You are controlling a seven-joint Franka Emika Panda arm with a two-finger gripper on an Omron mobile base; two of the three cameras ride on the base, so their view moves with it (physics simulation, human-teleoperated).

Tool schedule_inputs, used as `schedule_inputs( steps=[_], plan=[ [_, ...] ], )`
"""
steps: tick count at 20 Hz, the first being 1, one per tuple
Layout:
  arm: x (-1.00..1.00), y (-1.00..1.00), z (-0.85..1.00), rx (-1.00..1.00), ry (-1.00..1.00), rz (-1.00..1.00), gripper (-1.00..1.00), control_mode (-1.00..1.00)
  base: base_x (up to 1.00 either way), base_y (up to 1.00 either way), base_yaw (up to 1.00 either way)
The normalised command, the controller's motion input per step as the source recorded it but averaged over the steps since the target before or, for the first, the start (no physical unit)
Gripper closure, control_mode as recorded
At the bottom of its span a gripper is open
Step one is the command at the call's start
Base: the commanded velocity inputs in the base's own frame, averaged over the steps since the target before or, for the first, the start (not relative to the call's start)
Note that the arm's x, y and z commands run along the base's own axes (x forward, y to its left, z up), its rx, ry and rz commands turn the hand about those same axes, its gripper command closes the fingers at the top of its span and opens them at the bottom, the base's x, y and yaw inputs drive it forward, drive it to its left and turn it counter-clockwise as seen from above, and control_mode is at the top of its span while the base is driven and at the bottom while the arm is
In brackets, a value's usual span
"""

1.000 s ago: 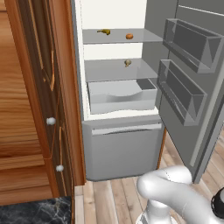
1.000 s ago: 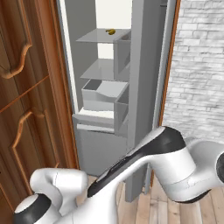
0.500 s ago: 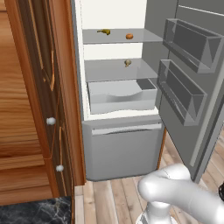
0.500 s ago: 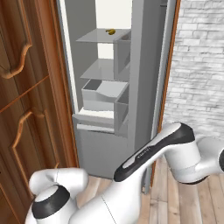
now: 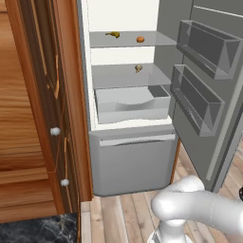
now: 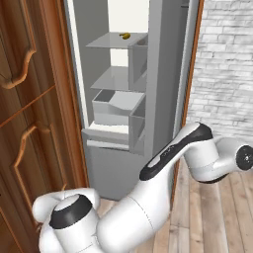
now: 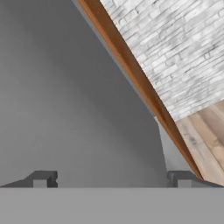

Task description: Place the tangerine in the correct fridge rack based on whether it is a fruit or vegetable. Finally, close the fridge door.

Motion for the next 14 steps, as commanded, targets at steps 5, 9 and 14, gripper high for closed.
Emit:
schedule_inputs(
  steps=[5,9,14],
  plan=[
    [0.73,0.05,0.00,0.03,0.00,0.05,-1.00,-1.00,0.00,0.00,0.00],
    [0.49,0.56,0.00,0.02,0.00,0.12,-1.00,-1.00,0.00,0.00,0.00],
    [0.58,0.88,0.00,0.02,0.00,0.16,-1.00,-1.00,0.00,0.00,0.00]
  ],
)
